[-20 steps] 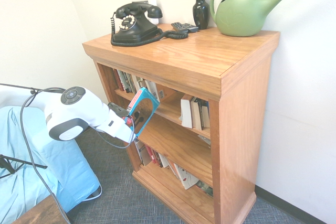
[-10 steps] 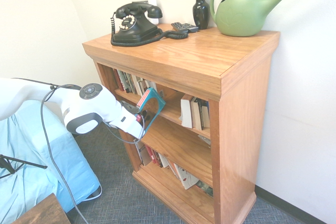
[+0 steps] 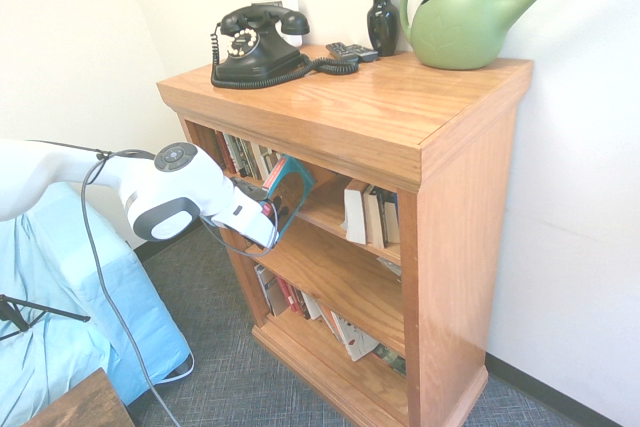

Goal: Organize the shelf

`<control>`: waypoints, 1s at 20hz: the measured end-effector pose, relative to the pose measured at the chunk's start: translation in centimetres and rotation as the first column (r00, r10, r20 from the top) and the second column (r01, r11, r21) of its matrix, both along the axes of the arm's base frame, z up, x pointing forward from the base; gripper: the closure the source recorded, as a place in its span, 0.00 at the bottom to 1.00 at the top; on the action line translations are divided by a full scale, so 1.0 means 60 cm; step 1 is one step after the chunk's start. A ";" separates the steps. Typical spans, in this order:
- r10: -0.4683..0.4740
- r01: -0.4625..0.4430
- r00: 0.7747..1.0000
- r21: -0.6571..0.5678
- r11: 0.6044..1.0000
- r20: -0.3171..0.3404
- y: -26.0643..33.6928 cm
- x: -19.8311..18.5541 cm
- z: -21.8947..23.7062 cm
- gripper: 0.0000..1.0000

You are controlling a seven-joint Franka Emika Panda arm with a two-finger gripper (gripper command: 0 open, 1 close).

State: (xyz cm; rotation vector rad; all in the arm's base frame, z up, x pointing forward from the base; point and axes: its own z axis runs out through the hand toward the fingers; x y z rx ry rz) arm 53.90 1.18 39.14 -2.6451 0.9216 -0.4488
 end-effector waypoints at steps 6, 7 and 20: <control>-0.011 0.011 1.000 -0.002 1.000 0.011 -0.002 0.013 0.006 1.00; -0.013 0.013 1.000 -0.003 1.000 0.009 -0.004 0.017 0.004 1.00; -0.001 0.003 0.999 -0.041 0.999 0.043 -0.003 0.071 0.021 1.00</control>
